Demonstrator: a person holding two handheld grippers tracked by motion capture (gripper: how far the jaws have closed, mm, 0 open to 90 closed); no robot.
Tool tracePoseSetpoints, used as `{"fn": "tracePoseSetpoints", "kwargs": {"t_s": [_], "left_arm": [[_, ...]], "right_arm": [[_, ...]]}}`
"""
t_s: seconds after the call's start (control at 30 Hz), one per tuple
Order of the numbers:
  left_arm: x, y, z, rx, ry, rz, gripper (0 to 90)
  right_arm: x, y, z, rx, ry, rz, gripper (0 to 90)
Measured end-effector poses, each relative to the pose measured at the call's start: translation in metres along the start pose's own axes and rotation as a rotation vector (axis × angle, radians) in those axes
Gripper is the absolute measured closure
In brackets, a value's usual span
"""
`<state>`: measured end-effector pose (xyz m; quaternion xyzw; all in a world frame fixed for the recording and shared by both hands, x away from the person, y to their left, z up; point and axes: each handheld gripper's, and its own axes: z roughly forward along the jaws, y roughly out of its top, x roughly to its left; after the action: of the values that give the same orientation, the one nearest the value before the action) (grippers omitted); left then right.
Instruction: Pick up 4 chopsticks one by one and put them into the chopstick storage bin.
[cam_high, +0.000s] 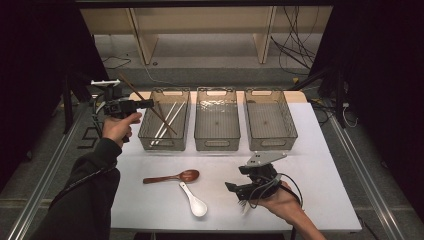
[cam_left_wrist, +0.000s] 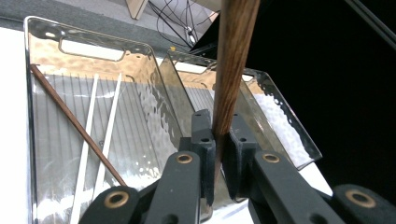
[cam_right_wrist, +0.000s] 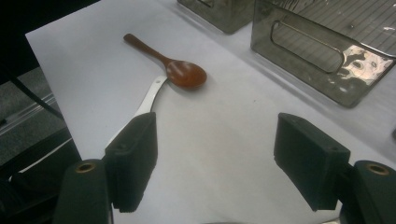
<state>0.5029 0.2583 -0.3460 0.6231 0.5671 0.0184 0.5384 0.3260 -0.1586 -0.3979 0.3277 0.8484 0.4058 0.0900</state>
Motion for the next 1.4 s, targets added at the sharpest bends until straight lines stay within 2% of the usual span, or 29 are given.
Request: {"fn": "tracePoseSetpoints", "kwargs": {"t_s": [0.17, 0.27, 0.5, 0.67, 0.87, 1.17, 1.3, 1.4], "left_arm": [[0.005, 0.002, 0.011, 0.021, 0.036, -0.011, 83.3], [0.007, 0.002, 0.015, 0.024, 0.04, -0.021, 83.3], [0.009, 0.003, 0.024, 0.045, 0.078, -0.012, 83.2], [0.009, 0.005, 0.03, 0.056, 0.081, -0.014, 83.1], [0.007, 0.003, 0.037, 0.094, 0.108, 0.004, 82.9], [0.006, -0.002, 0.046, 0.143, 0.118, 0.013, 82.7], [0.004, -0.004, 0.049, 0.163, 0.129, 0.031, 82.5], [0.004, -0.005, 0.052, 0.171, 0.124, 0.026, 82.0]], "right_arm": [[0.001, 0.0, -0.001, -0.007, 0.001, -0.004, 30.6], [0.001, -0.001, -0.002, -0.013, 0.001, -0.006, 30.2], [0.001, -0.002, -0.005, -0.023, -0.002, -0.007, 29.9], [0.002, -0.001, -0.004, -0.021, 0.002, -0.009, 29.9], [0.002, -0.002, -0.004, -0.022, 0.004, -0.009, 29.9], [0.003, -0.002, -0.004, -0.018, 0.007, -0.016, 30.0], [0.003, -0.002, -0.004, -0.016, 0.008, -0.017, 30.0], [0.003, -0.002, -0.004, -0.016, 0.009, -0.018, 30.0]]}}
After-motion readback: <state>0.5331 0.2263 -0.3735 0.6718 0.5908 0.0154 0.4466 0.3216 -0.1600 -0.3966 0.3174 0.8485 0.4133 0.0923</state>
